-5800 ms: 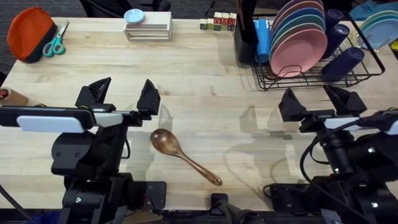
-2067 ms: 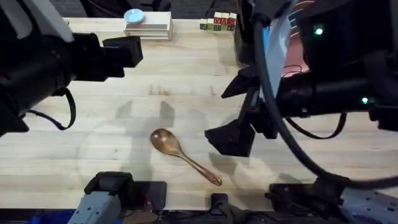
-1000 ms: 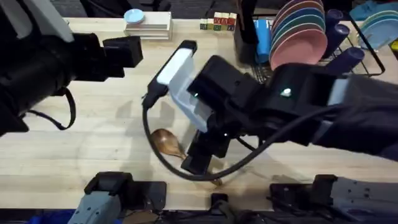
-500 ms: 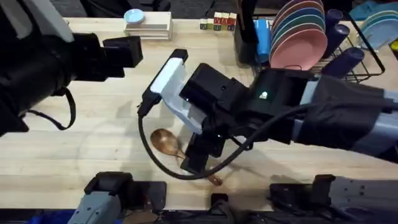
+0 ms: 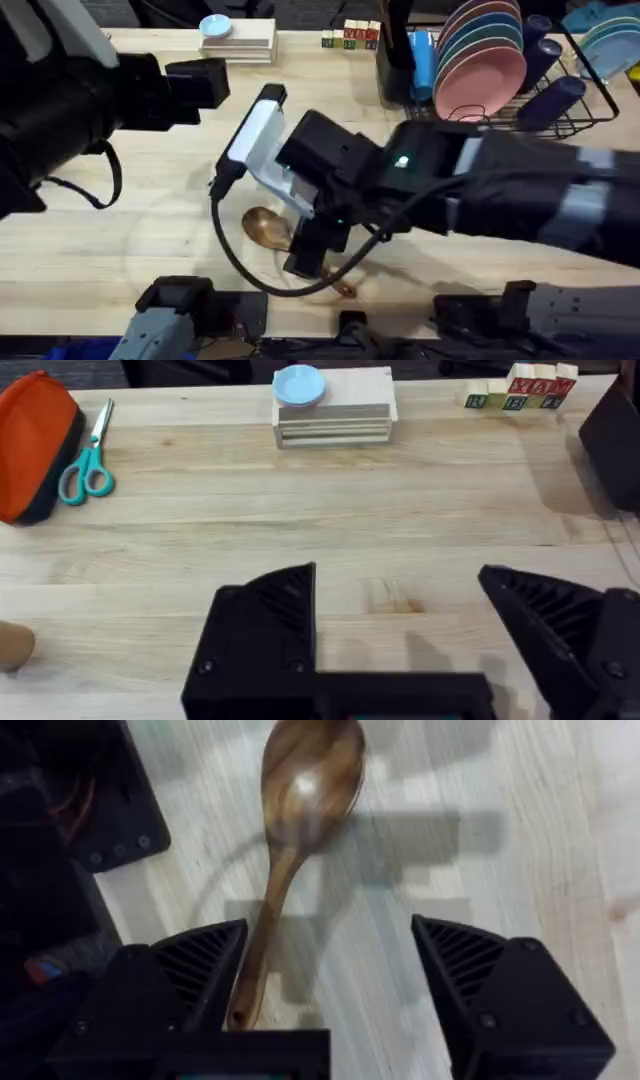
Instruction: Pick up the spoon on the table one by one and put them onto the rack
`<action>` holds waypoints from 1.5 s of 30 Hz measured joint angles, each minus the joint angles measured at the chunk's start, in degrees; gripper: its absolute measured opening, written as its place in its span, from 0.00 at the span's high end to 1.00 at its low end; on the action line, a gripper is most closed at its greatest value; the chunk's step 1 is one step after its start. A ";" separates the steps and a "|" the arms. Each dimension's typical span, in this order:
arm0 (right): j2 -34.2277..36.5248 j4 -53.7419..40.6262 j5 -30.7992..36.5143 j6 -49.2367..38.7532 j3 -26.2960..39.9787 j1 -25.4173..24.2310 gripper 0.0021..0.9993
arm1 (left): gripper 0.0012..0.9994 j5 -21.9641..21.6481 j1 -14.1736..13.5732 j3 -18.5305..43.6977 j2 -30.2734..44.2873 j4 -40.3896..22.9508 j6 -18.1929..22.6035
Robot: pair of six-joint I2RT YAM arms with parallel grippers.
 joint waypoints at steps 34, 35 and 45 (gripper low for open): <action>10.78 3.07 5.04 2.36 0.40 7.64 0.01 | 0.01 1.55 -0.01 0.00 0.00 0.00 0.00; 10.95 3.02 5.46 2.36 0.54 7.93 0.02 | 0.01 1.55 -0.02 0.00 0.00 0.00 0.00; 11.50 3.61 6.73 3.30 1.05 8.76 0.77 | 0.01 1.57 -0.02 0.00 0.00 0.00 0.00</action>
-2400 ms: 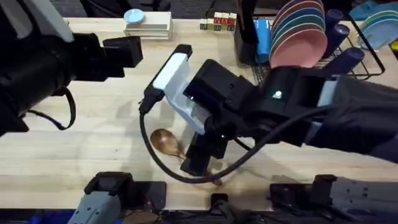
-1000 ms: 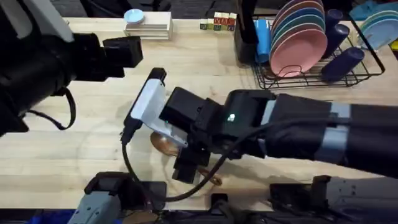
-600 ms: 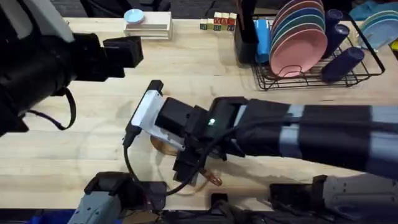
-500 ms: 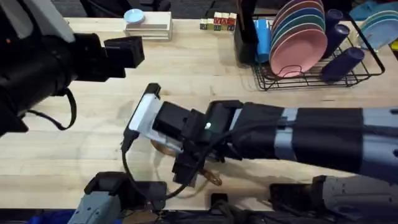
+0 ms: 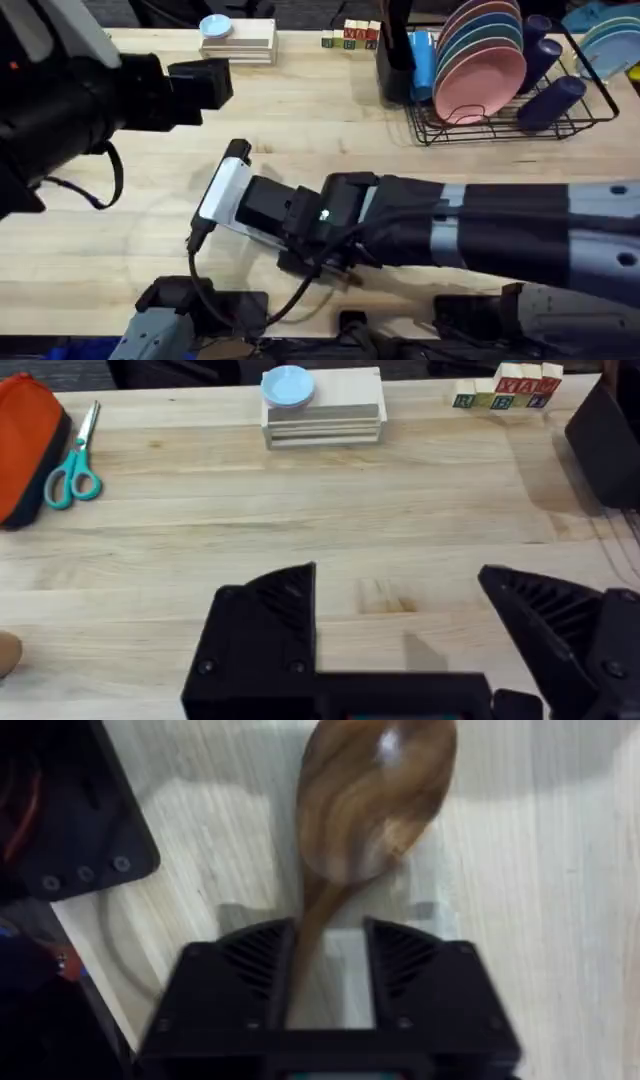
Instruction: Pick up the spoon on the table one by one and put them onto the rack
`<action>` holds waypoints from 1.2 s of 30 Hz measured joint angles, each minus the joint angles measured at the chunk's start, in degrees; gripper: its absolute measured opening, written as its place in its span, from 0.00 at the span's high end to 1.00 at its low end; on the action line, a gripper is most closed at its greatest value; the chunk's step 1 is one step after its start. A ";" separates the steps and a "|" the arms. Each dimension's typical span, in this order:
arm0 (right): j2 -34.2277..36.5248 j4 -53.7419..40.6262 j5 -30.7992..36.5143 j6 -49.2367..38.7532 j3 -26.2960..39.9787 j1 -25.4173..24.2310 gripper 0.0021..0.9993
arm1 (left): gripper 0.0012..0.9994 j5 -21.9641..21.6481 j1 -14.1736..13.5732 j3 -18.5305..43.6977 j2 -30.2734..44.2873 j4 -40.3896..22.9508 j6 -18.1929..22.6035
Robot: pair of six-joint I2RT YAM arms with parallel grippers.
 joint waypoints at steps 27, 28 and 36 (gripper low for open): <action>-7.56 -1.75 -1.33 0.57 1.33 -8.39 0.97 | 0.01 0.11 0.00 0.00 0.00 0.00 0.00; -8.54 -1.84 -1.33 0.59 1.55 -9.51 0.97 | 0.01 0.11 0.01 0.00 0.00 0.00 0.00; -10.49 -2.83 -1.33 0.85 1.92 -16.93 0.97 | 0.01 0.11 0.01 0.00 0.00 0.55 0.00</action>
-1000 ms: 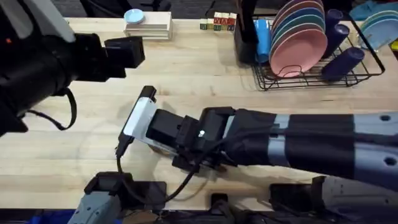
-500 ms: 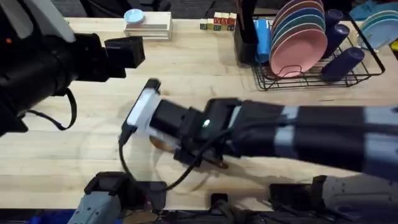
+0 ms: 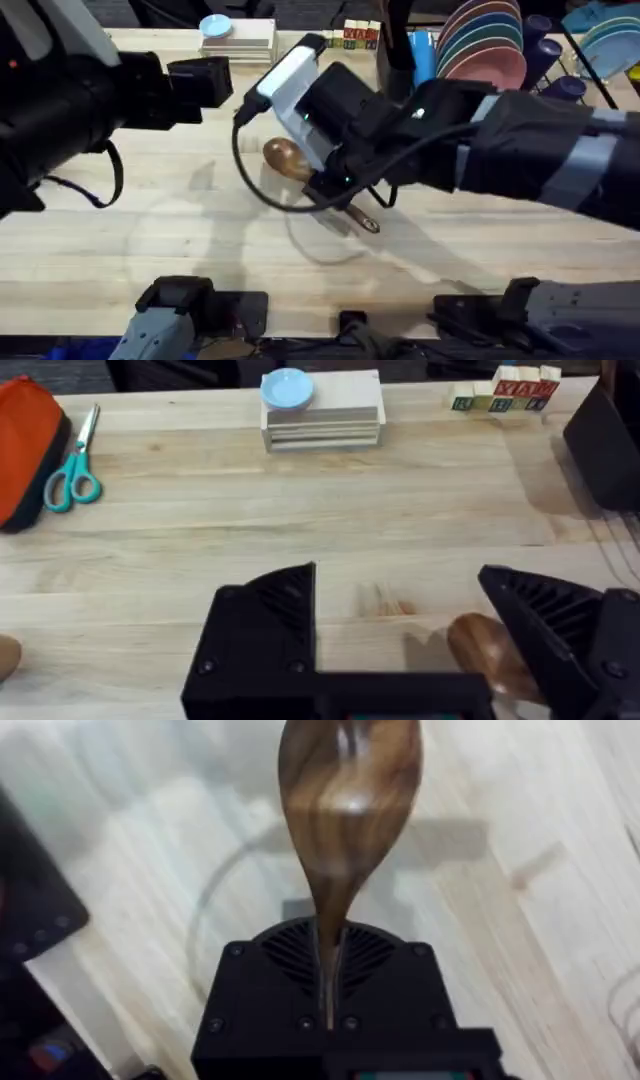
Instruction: Pick up the spoon on the table one by one and put them onto the rack
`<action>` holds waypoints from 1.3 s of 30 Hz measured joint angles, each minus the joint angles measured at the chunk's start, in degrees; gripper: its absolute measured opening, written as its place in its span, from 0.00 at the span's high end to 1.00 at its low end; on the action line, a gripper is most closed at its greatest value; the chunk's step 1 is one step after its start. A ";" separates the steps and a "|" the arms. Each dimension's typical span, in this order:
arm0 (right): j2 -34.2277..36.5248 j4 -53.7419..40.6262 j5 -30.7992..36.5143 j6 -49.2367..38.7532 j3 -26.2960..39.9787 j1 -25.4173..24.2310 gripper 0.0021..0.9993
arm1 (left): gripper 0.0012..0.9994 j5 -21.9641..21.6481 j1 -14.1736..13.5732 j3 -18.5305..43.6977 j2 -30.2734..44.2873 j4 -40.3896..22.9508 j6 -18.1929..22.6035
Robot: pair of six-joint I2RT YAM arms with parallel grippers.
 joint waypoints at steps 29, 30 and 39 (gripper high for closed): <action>-1.05 29.32 -0.16 0.19 11.63 -26.85 0.97 | 0.01 0.02 0.00 0.00 0.00 2.82 0.00; -1.05 31.45 -0.16 0.20 11.63 -27.82 0.97 | 0.01 0.02 -0.01 0.00 0.00 2.75 0.00; -1.03 39.12 5.91 0.20 11.67 -32.76 0.97 | 0.01 0.02 0.01 0.00 0.00 2.47 0.00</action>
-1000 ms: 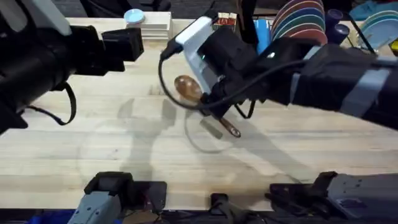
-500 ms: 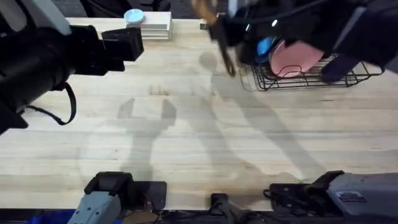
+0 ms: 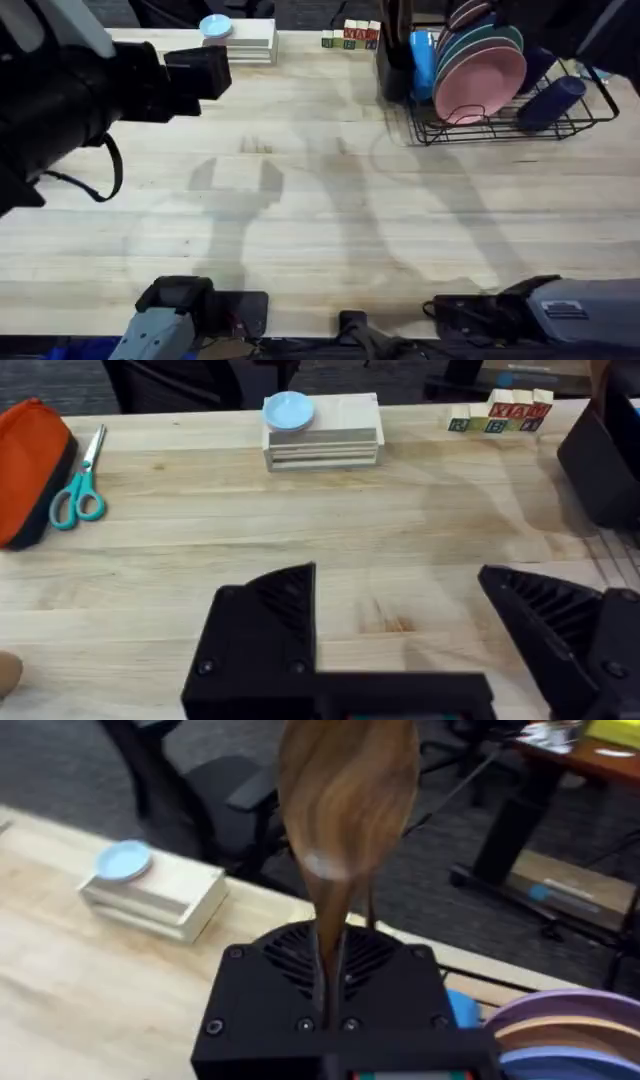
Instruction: Pick up the spoon on the table one by one and put them onto the rack
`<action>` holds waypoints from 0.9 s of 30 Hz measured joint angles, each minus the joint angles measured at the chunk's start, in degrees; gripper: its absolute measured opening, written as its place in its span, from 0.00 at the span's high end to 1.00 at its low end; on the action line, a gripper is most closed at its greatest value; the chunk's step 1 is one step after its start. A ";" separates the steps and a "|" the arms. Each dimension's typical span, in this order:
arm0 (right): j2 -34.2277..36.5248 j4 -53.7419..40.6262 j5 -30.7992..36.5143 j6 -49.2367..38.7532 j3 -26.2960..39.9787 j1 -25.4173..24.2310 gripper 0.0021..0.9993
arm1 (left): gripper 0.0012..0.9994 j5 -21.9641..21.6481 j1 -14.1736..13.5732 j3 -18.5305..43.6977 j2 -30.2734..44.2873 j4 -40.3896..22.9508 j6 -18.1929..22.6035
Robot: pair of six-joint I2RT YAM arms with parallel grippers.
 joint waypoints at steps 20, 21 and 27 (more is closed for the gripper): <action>3.43 21.88 5.49 -0.09 -9.06 -0.08 0.97 | 0.01 -0.01 -0.01 0.00 0.00 -0.02 0.00; 3.43 22.00 5.93 -0.09 -10.10 -0.08 0.97 | 0.01 0.00 0.00 0.00 0.00 -0.02 0.00; 3.43 22.05 8.18 -0.09 -13.67 -0.08 0.97 | 0.01 0.00 -0.02 0.00 0.00 -0.02 0.00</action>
